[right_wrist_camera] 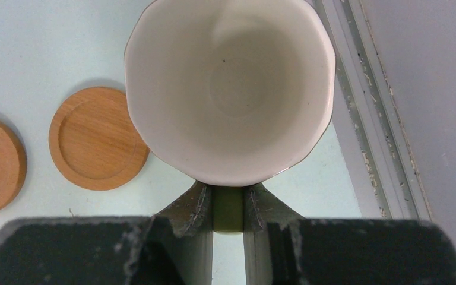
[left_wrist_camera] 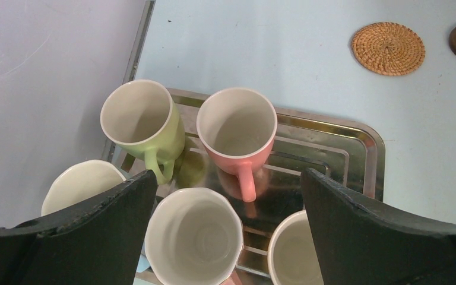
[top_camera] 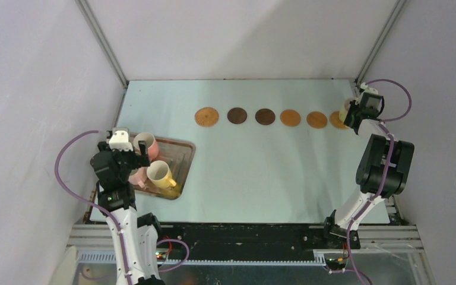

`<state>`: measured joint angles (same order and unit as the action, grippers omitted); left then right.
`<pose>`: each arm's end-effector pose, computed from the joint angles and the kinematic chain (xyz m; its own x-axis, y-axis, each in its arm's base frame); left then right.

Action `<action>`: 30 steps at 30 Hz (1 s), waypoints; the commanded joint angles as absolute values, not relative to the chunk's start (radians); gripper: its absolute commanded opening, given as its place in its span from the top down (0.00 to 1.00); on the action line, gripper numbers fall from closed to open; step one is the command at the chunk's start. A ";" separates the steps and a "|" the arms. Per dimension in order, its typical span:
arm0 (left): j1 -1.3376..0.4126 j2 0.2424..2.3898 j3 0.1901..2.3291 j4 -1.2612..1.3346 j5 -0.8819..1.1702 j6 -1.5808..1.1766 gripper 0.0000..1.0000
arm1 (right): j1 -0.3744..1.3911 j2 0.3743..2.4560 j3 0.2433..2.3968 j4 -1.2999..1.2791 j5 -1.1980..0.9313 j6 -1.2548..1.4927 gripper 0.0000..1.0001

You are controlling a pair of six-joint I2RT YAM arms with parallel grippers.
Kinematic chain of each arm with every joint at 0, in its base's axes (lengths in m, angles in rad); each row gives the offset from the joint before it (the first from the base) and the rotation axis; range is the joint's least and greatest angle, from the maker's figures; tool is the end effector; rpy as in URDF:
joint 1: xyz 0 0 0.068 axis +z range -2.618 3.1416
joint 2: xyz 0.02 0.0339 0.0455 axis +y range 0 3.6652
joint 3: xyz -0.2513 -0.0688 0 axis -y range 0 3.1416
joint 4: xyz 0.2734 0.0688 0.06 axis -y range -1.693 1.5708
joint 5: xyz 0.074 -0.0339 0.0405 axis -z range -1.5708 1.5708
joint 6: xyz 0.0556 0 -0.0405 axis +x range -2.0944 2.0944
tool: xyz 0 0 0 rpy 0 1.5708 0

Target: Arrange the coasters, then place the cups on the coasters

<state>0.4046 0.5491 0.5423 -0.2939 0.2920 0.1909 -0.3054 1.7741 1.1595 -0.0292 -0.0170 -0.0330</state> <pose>0.1911 0.0644 0.2651 -0.2909 0.0731 -0.9540 -0.0703 0.9927 0.0975 0.4126 -0.1291 0.1732 -0.5816 0.1488 -0.7997 0.2686 0.9631 -0.0162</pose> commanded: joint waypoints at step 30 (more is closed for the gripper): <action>0.413 0.522 0.558 -0.271 0.298 0.187 0.02 | -0.296 1.712 1.149 0.036 -0.037 -0.059 1.00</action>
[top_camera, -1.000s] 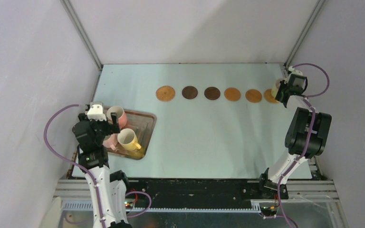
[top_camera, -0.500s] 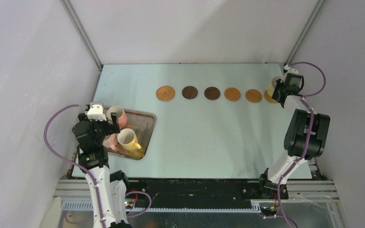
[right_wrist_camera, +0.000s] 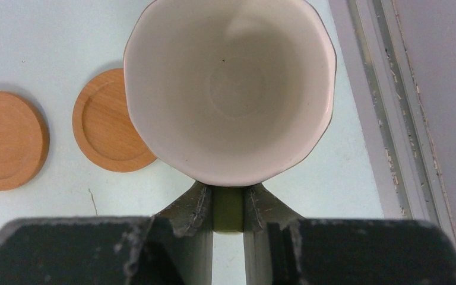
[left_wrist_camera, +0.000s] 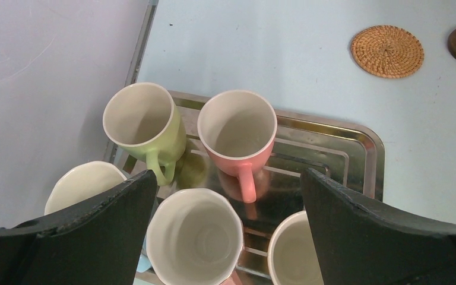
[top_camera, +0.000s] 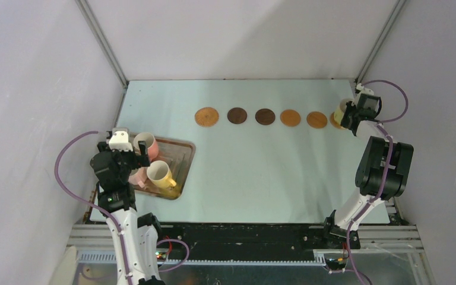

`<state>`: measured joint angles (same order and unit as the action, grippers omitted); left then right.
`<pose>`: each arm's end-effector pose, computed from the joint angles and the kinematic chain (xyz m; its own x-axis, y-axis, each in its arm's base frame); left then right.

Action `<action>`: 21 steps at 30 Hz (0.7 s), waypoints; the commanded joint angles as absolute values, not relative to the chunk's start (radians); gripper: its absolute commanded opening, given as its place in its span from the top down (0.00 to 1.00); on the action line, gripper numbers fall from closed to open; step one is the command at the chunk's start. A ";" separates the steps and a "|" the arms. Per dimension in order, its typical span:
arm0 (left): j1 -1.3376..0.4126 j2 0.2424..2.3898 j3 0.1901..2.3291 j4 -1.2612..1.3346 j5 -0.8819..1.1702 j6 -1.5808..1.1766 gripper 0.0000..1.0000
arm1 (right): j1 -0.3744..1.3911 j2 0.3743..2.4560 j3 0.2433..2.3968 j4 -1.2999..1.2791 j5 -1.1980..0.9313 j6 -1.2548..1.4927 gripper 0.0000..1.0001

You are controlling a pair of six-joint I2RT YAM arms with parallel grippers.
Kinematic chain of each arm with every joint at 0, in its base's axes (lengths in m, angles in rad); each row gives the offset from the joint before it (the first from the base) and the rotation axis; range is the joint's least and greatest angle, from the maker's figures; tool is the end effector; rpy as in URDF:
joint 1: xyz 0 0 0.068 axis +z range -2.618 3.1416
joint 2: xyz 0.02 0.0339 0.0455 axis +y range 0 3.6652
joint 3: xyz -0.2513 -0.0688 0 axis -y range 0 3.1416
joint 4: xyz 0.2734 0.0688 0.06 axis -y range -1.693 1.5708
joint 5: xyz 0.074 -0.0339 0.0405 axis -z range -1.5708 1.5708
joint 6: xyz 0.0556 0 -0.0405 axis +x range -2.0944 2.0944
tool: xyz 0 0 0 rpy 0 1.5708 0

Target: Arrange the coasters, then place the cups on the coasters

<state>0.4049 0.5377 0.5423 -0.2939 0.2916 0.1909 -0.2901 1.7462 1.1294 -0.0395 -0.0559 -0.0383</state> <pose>0.1894 0.0638 0.2672 -0.2810 0.0773 -0.9566 -0.0720 0.9922 0.1013 0.4074 -0.1184 0.1727 -0.5936 0.1373 -0.7930 0.2206 0.9754 0.0037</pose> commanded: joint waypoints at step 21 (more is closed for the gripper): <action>0.413 0.512 0.560 -0.275 0.302 0.185 0.02 | -0.322 1.706 1.149 0.018 -0.053 -0.058 1.00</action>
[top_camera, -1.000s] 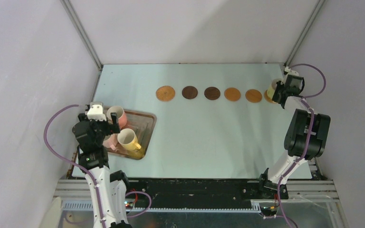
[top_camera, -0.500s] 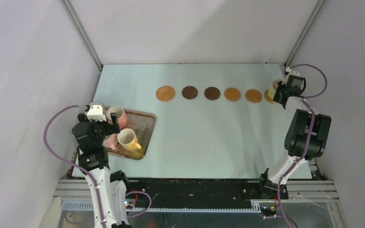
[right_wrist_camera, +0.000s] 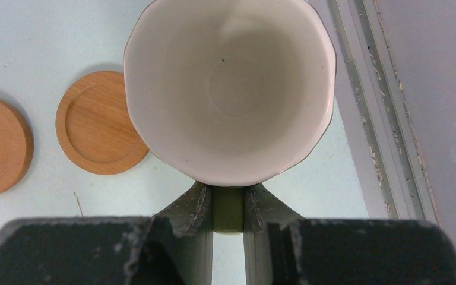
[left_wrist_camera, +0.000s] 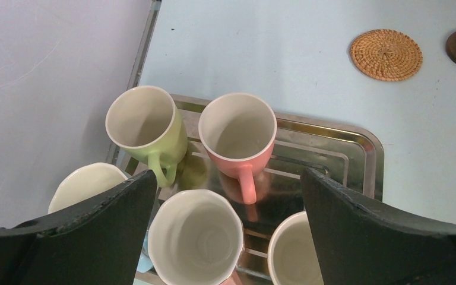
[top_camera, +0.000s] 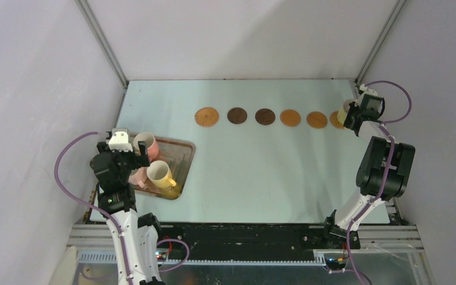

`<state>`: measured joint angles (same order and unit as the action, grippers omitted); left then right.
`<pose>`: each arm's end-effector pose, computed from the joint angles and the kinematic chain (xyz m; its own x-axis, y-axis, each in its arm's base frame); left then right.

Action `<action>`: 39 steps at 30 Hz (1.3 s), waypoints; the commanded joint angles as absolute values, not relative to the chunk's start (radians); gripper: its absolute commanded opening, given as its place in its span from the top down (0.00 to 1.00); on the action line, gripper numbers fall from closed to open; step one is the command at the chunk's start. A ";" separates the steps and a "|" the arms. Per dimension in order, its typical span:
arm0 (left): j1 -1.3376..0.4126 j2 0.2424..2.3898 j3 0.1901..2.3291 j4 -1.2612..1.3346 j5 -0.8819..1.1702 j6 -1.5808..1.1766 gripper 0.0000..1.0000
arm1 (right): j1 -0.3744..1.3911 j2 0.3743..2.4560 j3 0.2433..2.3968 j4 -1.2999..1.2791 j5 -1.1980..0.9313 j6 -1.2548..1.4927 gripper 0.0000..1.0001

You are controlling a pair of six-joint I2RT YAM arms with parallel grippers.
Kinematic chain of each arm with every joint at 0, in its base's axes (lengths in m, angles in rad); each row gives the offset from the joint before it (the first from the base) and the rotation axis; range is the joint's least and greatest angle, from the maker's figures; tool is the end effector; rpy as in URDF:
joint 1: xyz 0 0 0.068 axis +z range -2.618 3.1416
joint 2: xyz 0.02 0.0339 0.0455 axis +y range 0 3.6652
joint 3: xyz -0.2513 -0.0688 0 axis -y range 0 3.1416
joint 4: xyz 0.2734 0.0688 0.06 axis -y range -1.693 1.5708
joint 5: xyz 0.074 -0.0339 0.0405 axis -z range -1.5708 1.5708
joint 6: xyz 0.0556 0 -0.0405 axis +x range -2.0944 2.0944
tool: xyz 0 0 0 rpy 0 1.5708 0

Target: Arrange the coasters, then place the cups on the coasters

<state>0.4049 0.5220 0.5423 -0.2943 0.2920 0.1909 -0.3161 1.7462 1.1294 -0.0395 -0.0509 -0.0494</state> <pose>0.1872 0.0628 0.2699 -0.2674 0.0831 -0.9600 -0.0731 0.9917 0.1062 0.4041 -0.1292 0.1727 -0.5927 0.1420 -0.7928 0.2432 0.9699 -0.0081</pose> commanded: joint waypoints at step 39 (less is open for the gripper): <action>0.414 0.518 0.560 -0.273 0.301 0.185 0.02 | -0.291 1.561 1.151 0.003 -0.040 -0.107 0.01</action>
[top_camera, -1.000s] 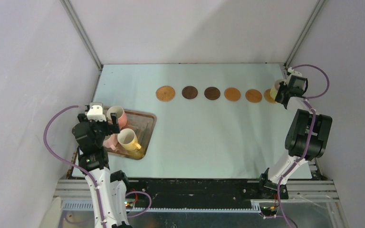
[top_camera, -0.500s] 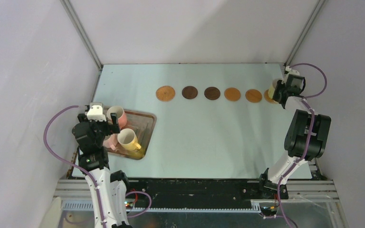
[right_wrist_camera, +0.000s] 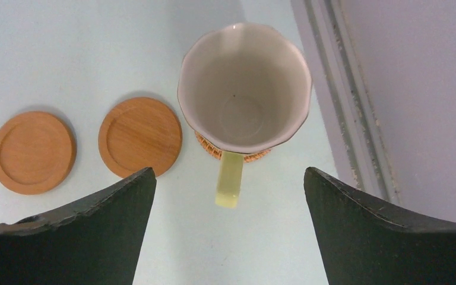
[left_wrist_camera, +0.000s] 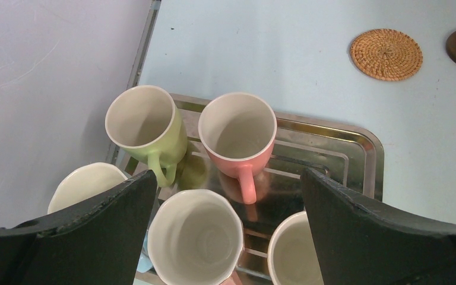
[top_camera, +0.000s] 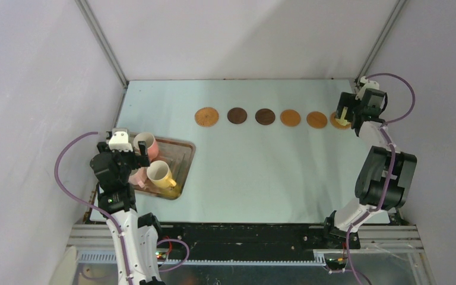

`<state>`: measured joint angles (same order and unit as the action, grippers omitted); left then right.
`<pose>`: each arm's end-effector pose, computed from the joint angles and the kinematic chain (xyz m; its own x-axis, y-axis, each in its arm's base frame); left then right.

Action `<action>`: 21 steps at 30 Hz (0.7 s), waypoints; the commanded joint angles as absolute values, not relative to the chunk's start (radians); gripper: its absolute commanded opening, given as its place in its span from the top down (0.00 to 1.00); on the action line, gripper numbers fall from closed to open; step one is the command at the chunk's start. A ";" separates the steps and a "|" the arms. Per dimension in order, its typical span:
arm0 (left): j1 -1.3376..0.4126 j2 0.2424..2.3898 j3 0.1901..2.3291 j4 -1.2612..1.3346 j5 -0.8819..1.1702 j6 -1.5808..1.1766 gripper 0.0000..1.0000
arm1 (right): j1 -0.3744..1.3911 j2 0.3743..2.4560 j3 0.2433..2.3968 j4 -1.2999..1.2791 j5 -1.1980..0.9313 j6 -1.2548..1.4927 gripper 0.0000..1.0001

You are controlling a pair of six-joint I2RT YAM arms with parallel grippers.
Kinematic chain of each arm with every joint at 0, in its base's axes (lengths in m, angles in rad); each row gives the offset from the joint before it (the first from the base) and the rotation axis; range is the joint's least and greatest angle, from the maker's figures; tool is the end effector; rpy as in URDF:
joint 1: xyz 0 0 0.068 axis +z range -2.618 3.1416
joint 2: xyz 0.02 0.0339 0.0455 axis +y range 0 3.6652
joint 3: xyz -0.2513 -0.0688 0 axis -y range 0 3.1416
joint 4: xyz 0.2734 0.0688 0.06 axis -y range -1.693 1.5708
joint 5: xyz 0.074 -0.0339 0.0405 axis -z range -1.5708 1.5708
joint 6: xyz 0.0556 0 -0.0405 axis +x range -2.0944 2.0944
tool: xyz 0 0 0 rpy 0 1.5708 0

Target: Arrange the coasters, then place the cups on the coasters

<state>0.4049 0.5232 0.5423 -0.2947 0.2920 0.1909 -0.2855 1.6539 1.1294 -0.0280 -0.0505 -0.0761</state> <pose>0.1873 0.0629 0.2696 -0.2689 0.0825 -0.9596 -0.0730 0.9917 0.1057 0.4017 -0.1150 0.2110 -0.5204 0.0736 -0.8508 0.2011 0.9788 -0.0383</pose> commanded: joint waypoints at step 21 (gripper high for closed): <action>0.414 0.510 0.549 -0.260 0.297 0.185 0.02 | 0.481 1.272 1.342 -0.351 0.035 -0.316 0.01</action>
